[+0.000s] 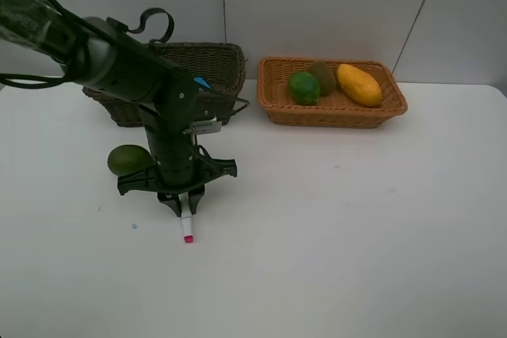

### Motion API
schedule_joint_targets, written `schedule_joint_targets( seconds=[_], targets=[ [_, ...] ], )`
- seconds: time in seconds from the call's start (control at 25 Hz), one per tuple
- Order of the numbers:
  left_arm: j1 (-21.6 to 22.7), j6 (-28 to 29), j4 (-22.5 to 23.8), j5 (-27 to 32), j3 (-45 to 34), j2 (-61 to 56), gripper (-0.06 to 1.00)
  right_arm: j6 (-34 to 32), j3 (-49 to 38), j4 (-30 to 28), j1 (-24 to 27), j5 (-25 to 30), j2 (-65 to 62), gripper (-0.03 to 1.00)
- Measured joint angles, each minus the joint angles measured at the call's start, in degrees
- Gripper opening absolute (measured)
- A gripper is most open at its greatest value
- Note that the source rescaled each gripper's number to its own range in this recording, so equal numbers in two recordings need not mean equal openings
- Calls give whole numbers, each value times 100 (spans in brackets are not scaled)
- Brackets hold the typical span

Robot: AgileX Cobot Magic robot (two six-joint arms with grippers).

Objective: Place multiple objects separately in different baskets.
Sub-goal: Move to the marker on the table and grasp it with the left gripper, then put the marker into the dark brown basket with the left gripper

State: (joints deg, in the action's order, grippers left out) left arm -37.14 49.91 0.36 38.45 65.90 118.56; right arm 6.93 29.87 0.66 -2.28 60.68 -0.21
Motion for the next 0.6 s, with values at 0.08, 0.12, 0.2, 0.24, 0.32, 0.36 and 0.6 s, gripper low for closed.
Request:
schedule_joint_targets(
  seconds=[0.08, 0.12, 0.2, 0.24, 0.32, 0.36, 0.6],
  targets=[
    [0, 0, -36, 170, 123, 0, 2, 0, 0, 0, 0, 0, 0, 100],
    [0, -7, -36, 277, 205, 0, 2, 0, 0, 0, 0, 0, 0, 100],
    [0, -70, -36, 614, 390, 5, 2, 0, 0, 0, 0, 0, 0, 100],
    [0, -100, -36, 775, 491, 5, 2, 0, 0, 0, 0, 0, 0, 100],
    [0, -185, -36, 1130, 771, 5, 2, 0, 0, 0, 0, 0, 0, 100],
    [0, -217, -36, 1343, 928, 5, 2, 0, 0, 0, 0, 0, 0, 100],
    [0, -317, 0, 2138, 1909, 5, 2, 0, 0, 0, 0, 0, 0, 100]
  ],
)
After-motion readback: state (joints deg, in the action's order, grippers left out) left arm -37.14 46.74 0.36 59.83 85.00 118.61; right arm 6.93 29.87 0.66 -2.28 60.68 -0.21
